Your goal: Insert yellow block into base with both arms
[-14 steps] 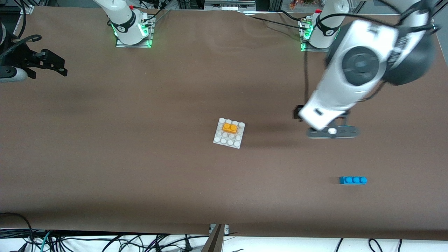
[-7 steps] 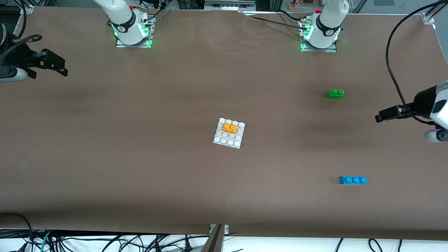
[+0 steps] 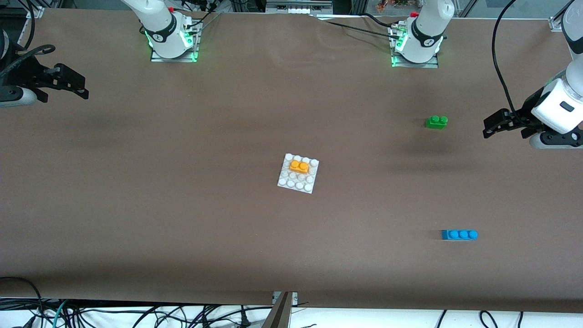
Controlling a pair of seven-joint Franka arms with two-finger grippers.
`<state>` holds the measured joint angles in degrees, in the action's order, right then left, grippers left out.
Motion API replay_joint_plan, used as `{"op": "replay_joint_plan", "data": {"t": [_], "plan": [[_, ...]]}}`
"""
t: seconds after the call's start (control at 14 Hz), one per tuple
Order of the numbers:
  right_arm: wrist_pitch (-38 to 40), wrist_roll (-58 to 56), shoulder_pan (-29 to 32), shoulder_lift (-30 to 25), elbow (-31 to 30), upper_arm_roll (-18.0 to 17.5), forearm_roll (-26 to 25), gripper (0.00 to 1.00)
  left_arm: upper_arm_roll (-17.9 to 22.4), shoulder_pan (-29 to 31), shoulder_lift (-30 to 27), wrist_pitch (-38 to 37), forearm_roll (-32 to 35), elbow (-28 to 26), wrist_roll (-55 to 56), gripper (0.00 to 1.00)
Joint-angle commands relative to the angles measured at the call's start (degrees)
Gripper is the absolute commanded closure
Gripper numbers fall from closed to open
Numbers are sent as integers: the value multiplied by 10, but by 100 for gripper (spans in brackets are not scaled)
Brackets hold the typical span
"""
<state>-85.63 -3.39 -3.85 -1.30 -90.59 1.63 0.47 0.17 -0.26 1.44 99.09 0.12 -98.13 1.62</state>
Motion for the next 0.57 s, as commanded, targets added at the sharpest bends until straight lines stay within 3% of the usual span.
{"op": "replay_joint_plan", "data": {"t": [0.0, 0.5], "plan": [[7, 1, 2, 1, 10, -1, 9, 1, -75, 57, -32, 13, 8, -28, -10, 0], [7, 1, 1, 1, 10, -2, 9, 1, -65, 44, -33, 2, 2, -25, -10, 0]]}}
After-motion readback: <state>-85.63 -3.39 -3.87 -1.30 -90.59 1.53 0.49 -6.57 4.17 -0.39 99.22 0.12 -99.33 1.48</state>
